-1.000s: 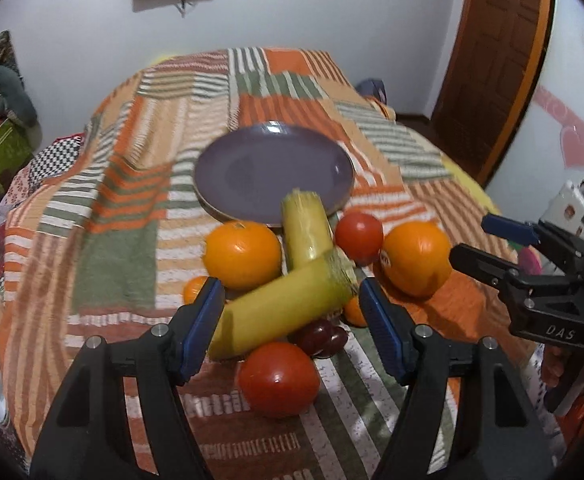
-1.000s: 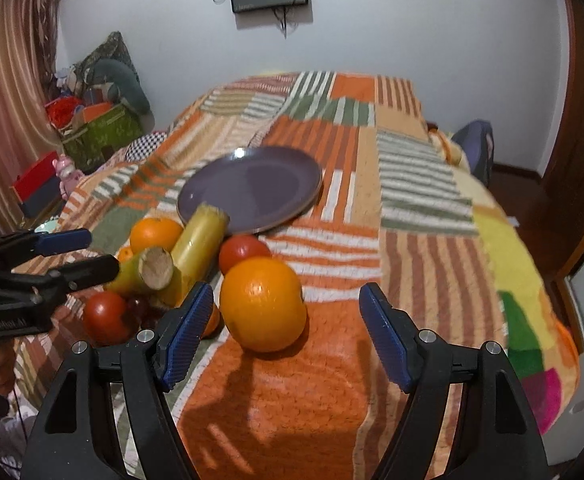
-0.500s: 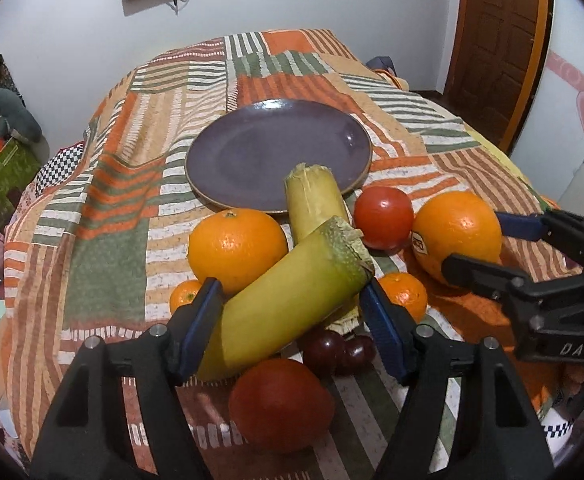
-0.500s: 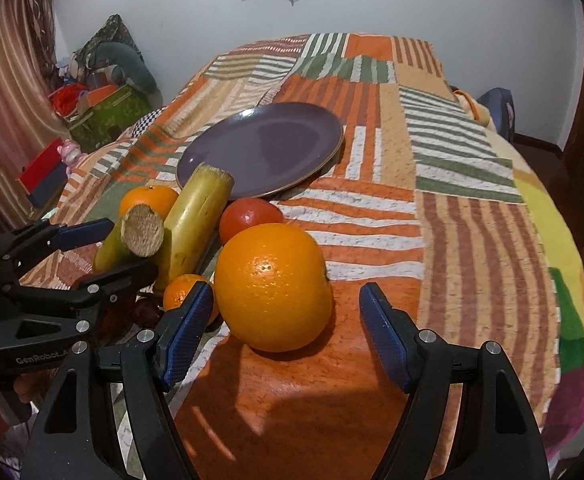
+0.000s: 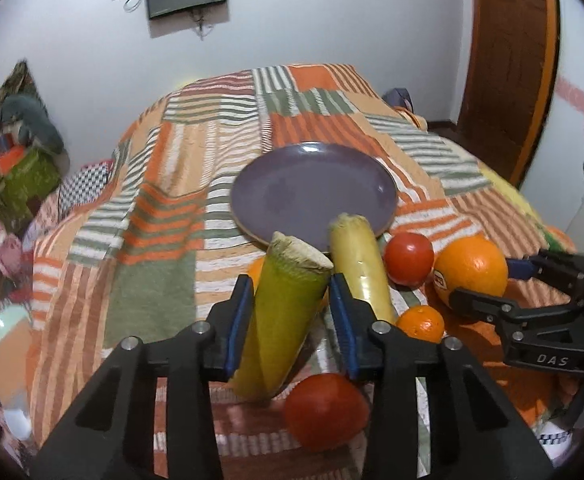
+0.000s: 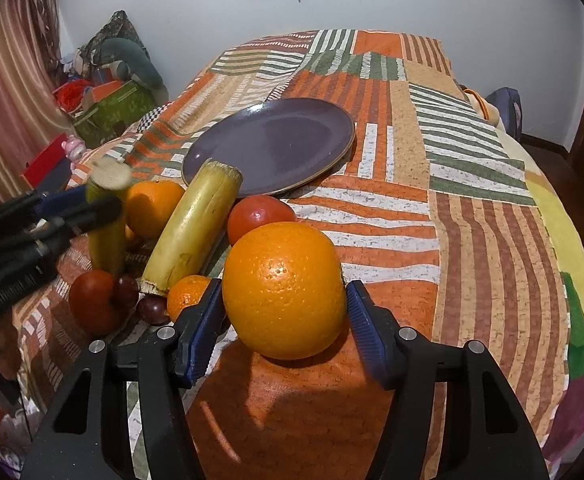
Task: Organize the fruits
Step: 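Grasp the yellow corn cob with the left tool while the right tool grasps a large orange, then carry the corn cob onto the plate with the left tool while the right tool sets the orange beside it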
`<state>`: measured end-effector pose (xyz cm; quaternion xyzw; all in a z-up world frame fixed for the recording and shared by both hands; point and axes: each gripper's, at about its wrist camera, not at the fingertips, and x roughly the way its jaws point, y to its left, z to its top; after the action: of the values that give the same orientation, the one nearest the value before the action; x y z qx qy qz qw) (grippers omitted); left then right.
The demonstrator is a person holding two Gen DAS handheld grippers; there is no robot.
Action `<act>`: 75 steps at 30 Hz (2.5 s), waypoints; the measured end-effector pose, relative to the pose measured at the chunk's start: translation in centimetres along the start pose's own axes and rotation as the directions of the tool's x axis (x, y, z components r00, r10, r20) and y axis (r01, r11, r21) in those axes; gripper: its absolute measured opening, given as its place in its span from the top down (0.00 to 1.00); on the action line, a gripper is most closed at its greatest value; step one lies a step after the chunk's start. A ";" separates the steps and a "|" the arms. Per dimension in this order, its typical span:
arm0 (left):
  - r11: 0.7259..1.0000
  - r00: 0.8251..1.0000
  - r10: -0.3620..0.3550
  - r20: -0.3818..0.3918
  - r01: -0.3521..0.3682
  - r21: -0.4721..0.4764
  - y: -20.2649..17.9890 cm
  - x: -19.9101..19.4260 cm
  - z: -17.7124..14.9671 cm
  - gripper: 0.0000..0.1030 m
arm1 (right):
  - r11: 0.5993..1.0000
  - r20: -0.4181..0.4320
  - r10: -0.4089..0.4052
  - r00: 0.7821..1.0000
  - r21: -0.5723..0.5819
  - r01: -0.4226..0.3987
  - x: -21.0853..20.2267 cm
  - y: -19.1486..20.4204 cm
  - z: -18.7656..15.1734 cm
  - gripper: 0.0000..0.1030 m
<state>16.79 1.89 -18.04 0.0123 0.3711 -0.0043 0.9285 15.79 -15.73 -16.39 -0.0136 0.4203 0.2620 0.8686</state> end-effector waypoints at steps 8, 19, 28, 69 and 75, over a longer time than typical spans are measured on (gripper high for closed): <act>0.988 0.999 -0.052 0.007 0.052 -0.146 4.7 -2.1 -1.1 0.67 | 1.000 -0.003 0.001 1.000 0.020 -0.001 -0.4 0.0 0.1 0.44; 0.989 0.997 -0.056 0.049 0.062 -0.136 5.1 -4.0 -0.9 0.67 | 1.000 0.061 -0.019 0.998 0.026 0.017 -2.7 0.2 1.3 0.45; 0.993 0.991 -0.063 0.120 0.074 -0.096 4.9 -5.4 2.2 0.67 | 1.000 0.131 -0.029 0.991 0.002 0.029 -3.7 0.7 3.9 0.45; 0.973 0.978 -0.203 -0.050 0.196 -0.120 6.6 11.5 12.9 0.67 | 0.993 0.016 -0.053 0.998 -0.101 0.054 9.7 0.5 14.6 0.45; 0.970 0.976 -0.209 -0.064 0.199 -0.137 7.0 13.8 13.9 0.67 | 0.994 -0.023 -0.053 0.998 -0.101 0.050 11.1 0.3 14.7 0.45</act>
<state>36.43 8.53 -17.35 -0.0863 0.4058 -0.0750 0.9068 31.90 -6.98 -15.03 -0.0716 0.4172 0.2601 0.8679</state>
